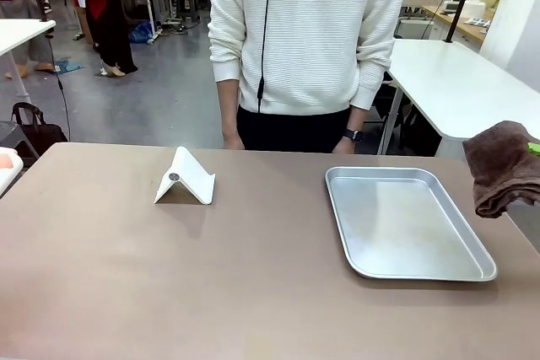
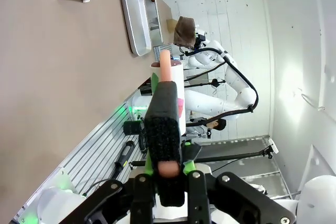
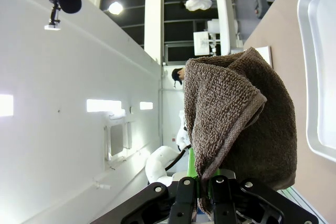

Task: Clean the surface of the table.
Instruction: Clean the area not pointed to by the person, then return the Lint Roller and towel to their original positions.

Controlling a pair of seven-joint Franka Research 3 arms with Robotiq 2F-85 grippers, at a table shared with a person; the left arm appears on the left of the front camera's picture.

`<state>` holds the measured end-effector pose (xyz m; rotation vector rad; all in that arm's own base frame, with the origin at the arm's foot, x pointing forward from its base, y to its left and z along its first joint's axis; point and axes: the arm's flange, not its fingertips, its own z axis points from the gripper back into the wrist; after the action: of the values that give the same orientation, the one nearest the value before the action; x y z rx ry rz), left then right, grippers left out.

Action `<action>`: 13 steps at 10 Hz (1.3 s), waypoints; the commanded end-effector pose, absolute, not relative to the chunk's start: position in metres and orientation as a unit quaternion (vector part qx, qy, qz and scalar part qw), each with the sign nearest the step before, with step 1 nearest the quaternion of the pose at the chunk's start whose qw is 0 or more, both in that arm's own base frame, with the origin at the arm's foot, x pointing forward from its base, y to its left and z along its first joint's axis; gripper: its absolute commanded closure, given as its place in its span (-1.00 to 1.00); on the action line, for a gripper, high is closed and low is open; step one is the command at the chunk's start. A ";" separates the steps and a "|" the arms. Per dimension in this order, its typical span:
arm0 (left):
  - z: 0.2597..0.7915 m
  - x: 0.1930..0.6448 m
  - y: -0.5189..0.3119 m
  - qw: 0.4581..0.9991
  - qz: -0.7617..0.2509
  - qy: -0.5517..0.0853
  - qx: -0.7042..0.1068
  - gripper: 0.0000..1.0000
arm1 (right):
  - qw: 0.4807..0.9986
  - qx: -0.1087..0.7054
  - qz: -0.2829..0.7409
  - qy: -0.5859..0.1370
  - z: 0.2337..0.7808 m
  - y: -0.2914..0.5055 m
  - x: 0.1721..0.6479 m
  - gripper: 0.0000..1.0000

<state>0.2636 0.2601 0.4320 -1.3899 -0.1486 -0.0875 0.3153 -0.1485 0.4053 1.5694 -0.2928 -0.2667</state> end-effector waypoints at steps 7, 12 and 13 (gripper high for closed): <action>0.435 0.262 0.257 0.764 -0.041 -0.069 -0.641 0.95 | 0.690 0.702 -0.115 -0.132 0.408 -0.148 0.314 0.85; 0.444 0.271 0.242 0.785 -0.039 -0.065 -0.615 0.56 | 0.702 0.690 -0.104 -0.142 0.411 -0.132 0.322 0.85; 0.458 0.283 0.217 0.790 -0.050 -0.056 -0.608 0.56 | 0.708 0.689 -0.067 -0.138 0.420 -0.107 0.333 0.85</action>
<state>0.2752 0.2468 0.4419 -1.3411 -0.1378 -0.1039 0.3221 -0.1330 0.4106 1.5520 -0.2785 -0.2200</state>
